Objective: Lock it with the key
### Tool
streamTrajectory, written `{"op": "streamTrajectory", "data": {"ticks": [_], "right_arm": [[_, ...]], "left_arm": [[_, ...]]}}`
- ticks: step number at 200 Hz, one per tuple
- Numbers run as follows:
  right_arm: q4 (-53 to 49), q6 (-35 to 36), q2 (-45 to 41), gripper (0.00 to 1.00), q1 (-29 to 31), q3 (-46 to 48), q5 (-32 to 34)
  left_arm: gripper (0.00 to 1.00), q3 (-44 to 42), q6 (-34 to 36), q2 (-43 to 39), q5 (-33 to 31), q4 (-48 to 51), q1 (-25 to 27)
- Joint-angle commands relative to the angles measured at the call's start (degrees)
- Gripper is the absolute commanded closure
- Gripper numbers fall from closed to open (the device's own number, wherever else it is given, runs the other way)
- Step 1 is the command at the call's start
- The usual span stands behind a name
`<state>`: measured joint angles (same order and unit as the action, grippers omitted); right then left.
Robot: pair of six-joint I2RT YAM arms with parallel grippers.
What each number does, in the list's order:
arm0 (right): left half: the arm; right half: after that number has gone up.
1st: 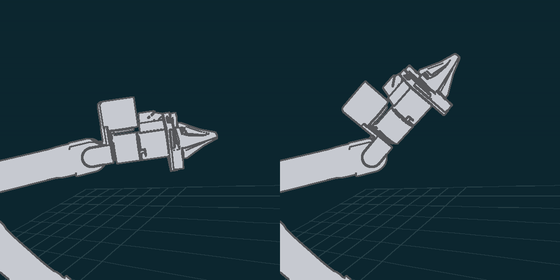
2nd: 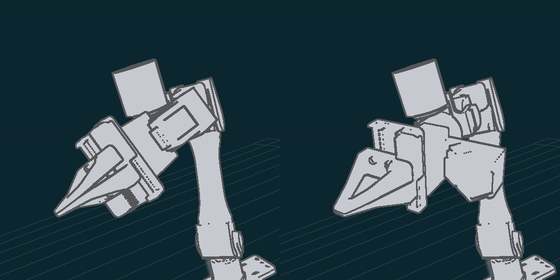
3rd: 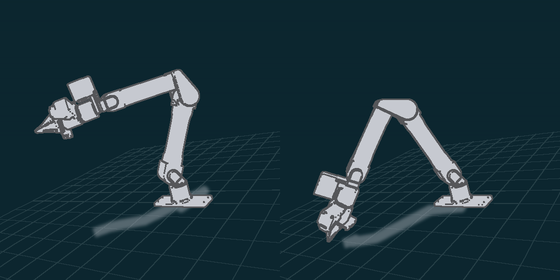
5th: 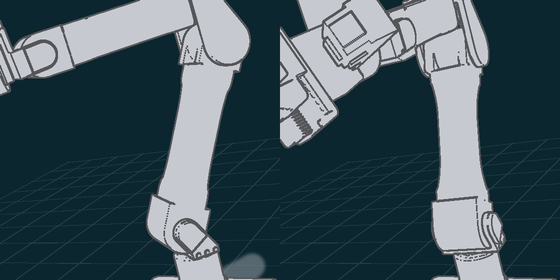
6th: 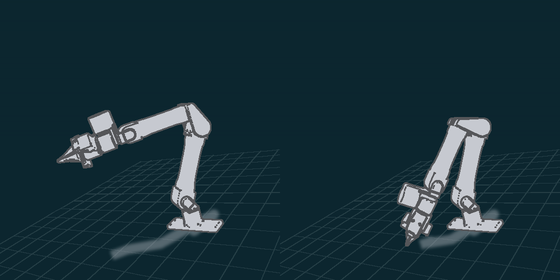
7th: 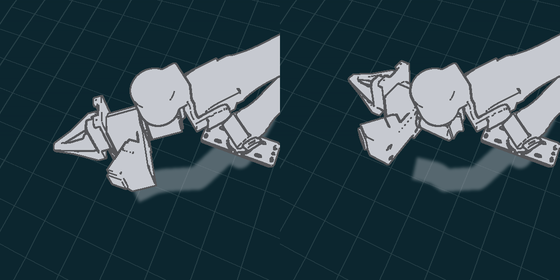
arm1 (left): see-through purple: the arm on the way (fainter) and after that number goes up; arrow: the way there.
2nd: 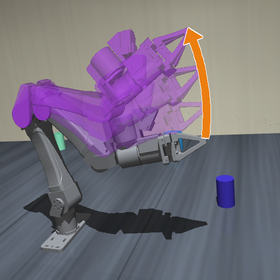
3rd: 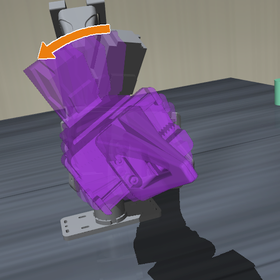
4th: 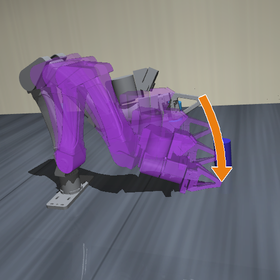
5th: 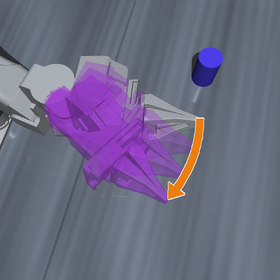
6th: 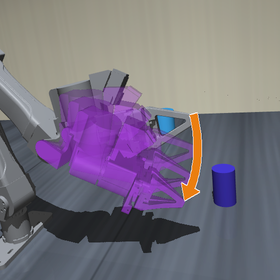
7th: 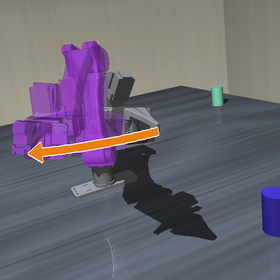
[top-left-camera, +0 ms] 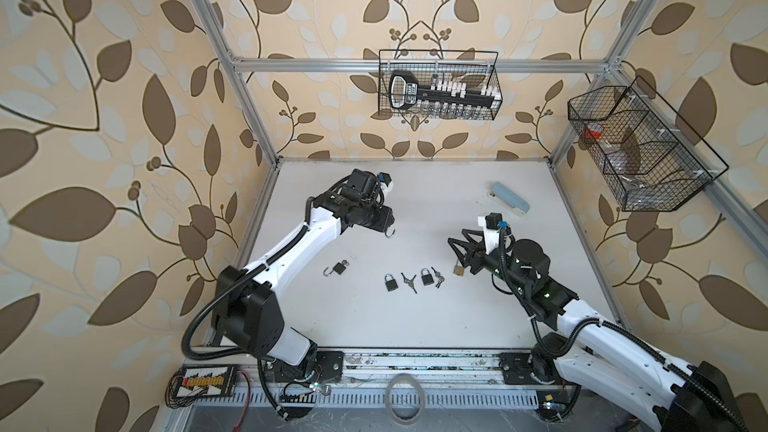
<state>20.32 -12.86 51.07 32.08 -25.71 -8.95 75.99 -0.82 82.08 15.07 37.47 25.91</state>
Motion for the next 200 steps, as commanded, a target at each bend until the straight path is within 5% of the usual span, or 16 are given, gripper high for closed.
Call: {"op": "streamTrajectory", "data": {"ticks": [1, 44, 83, 112, 145, 200], "right_arm": [[7.8, 15.4, 2.0, 0.37, -0.1, -4.0, -7.8], [-2.8, 47.4, 6.3, 0.29, -0.3, -14.6, -26.8], [-18.9, 67.6, 13.1, 0.26, -0.3, -27.9, -33.5], [-30.6, 75.2, 16.4, 0.26, 0.3, -36.4, -35.0], [-45.1, 84.7, 19.3, 0.25, 4.4, -42.4, -28.1], [-42.4, 83.9, 20.5, 0.33, 8.9, -42.9, -26.9]], "left_arm": [[1.0, 2.2, 7.5, -5.7, 11.0, 2.7, 0.4], [1.0, 4.1, 18.5, -8.7, 23.6, 6.6, 0.4], [1.0, 9.9, 27.0, -5.6, 31.5, 16.4, 0.6], [1.0, 11.0, 29.9, -5.1, 33.4, 19.2, 2.4], [1.0, 11.4, 31.2, -4.7, 34.1, 20.3, 3.2], [1.0, 12.4, 32.2, -3.8, 35.5, 21.9, 4.1]]}}
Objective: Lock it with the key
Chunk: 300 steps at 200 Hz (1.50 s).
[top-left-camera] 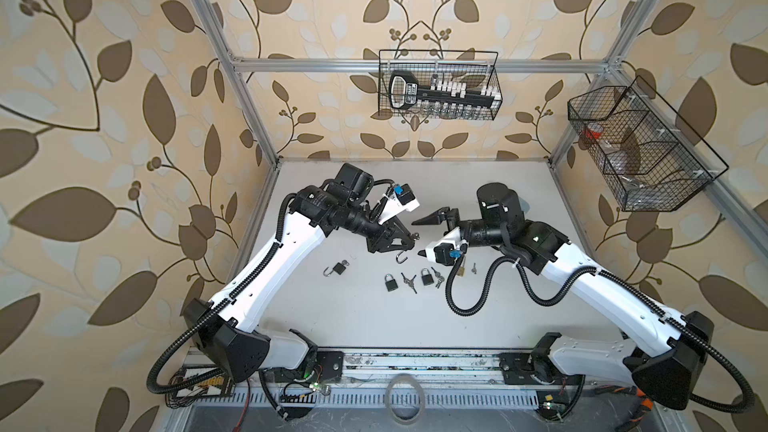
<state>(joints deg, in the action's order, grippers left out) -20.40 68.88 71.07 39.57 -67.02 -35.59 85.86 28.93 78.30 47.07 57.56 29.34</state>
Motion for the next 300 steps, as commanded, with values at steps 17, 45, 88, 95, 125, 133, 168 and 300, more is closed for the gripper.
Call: {"op": "streamTrajectory", "data": {"ticks": [17, 45, 88, 95, 125, 133, 168, 300], "right_arm": [[-0.9, 2.0, 0.8, 0.37, 2.0, -1.8, -0.7], [-0.7, 2.2, 1.3, 0.45, 2.4, -2.1, 0.0], [-1.6, 2.9, 2.1, 0.58, 2.9, -2.9, 0.8], [-1.8, 3.1, 2.2, 0.59, 2.9, -3.1, 0.9], [-3.0, 3.9, 2.8, 0.6, 3.4, -3.8, 1.1], [-3.3, 4.1, 2.9, 0.61, 3.4, -3.9, 1.1], [-4.2, 4.7, 3.2, 0.62, 3.7, -4.2, 1.2], [-6.7, 4.9, 1.5, 0.82, 5.3, -3.2, 1.4]], "left_arm": [[1.0, 2.7, 2.8, -0.1, 3.6, 2.2, 0.8], [1.0, 2.9, 3.2, 0.1, 3.8, 2.9, 1.4], [1.0, 3.8, 4.0, 1.1, 4.2, 4.4, 2.2], [1.0, 4.0, 4.1, 1.2, 4.3, 4.6, 2.2], [1.0, 4.5, 4.6, 1.8, 4.9, 5.4, 2.6], [1.0, 4.7, 4.8, 1.9, 5.3, 5.6, 2.6], [1.0, 5.8, 6.0, 2.6, 7.5, 7.7, 3.0], [1.0, 9.8, 9.1, 7.0, 9.5, 13.1, 4.1]]}}
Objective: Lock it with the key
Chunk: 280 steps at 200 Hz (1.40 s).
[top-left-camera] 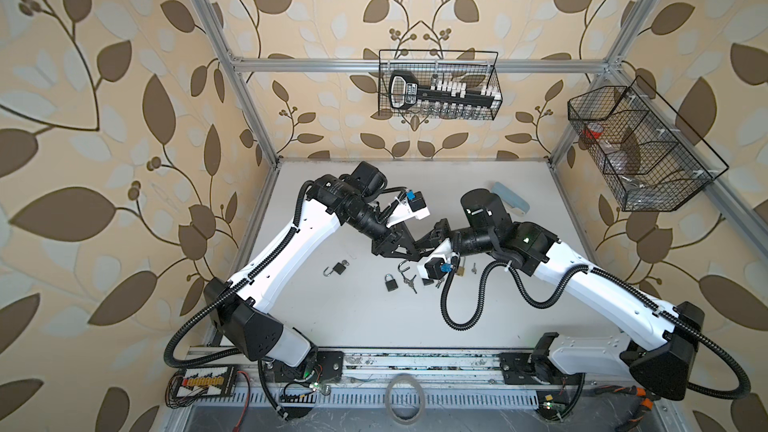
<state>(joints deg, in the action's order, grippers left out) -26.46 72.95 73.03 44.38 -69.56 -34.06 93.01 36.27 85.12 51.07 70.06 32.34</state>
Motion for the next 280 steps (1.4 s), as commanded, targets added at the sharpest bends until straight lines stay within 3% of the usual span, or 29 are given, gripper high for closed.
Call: {"op": "streamTrajectory", "data": {"ticks": [1, 38, 54, 66, 81, 119, 142, 182, 233, 280], "right_arm": [[-0.6, 0.8, -0.4, 0.83, 0.5, -0.7, -0.2], [-0.1, 0.2, -0.3, 0.99, 0.5, -0.4, 0.0], [1.7, -0.4, -1.1, 1.0, 0.4, 0.9, 0.4], [3.4, -1.4, -1.9, 1.0, 0.1, 2.1, 0.5], [7.2, -3.8, -3.5, 1.0, -0.8, 4.6, 1.2], [21.0, -14.2, -9.4, 1.0, -4.1, 12.9, 4.4], [29.2, -18.0, -12.7, 1.0, -4.5, 17.1, 6.9], [40.4, -19.4, -15.8, 1.0, -4.5, 19.8, 7.3], [40.3, -17.4, -17.3, 1.0, -4.5, 15.8, 3.5], [38.3, -16.9, -18.9, 1.0, -4.5, 14.8, 2.1]], "left_arm": [[1.0, 2.6, 1.8, 0.1, 5.6, 0.6, 1.1], [0.99, 2.1, 0.8, -0.8, 5.4, -0.7, 1.1], [0.47, 1.8, -1.3, -1.6, 4.1, -2.7, 1.1], [0.16, 1.4, -3.6, -2.1, 2.6, -5.4, 1.0], [0.05, -0.9, -9.1, -7.0, -2.5, -12.6, 0.9], [0.11, -11.6, -22.7, -19.9, -15.5, -33.7, 0.4], [0.17, -16.1, -29.6, -24.1, -22.6, -39.5, 0.2], [0.19, -20.5, -38.1, -28.0, -20.0, -45.0, 0.1], [0.26, -20.1, -45.1, -28.5, -20.1, -46.4, 0.0], [0.32, -20.1, -44.6, -28.4, -17.0, -45.7, 0.0]]}}
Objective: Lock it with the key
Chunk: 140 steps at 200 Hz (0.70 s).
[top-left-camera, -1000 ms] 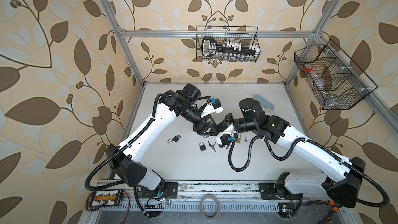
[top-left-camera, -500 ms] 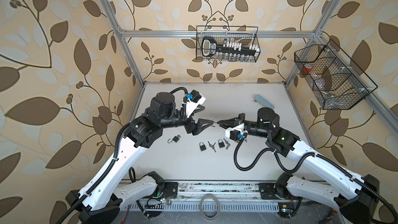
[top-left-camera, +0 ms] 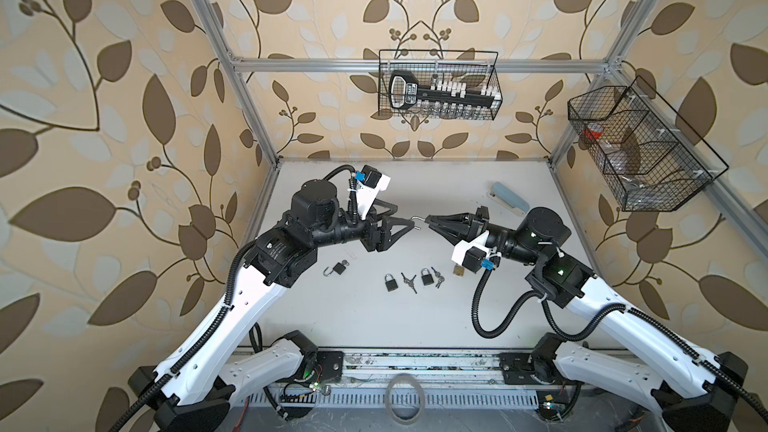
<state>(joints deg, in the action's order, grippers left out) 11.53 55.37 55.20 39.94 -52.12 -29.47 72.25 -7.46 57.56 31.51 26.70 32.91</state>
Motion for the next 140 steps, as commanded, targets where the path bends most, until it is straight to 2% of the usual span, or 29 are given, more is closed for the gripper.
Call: {"op": "streamTrajectory", "data": {"ticks": [1, 49, 83, 117, 140], "right_arm": [[0.3, 0.7, -1.1, 1.0, -0.1, -2.6, -2.5], [-1.1, 1.3, -1.2, 1.0, 0.0, -2.6, -3.0], [1.6, -2.1, -1.6, 1.0, 0.0, -2.6, -3.8], [2.3, -4.1, -1.5, 1.0, 0.0, -2.6, -3.8], [2.8, -5.3, -1.7, 1.0, -0.1, -2.5, -4.5]], "left_arm": [[0.32, 0.7, -0.9, -0.8, 2.7, -2.4, -0.6], [0.34, 0.8, -1.5, -0.2, 6.7, -5.2, -0.5], [0.35, 0.7, -0.5, 0.9, 7.1, -4.5, -0.6], [0.35, -0.4, 0.6, 2.1, 11.4, -5.7, -0.6], [0.38, -1.1, 1.9, 2.4, 9.9, -5.0, -0.5]]}}
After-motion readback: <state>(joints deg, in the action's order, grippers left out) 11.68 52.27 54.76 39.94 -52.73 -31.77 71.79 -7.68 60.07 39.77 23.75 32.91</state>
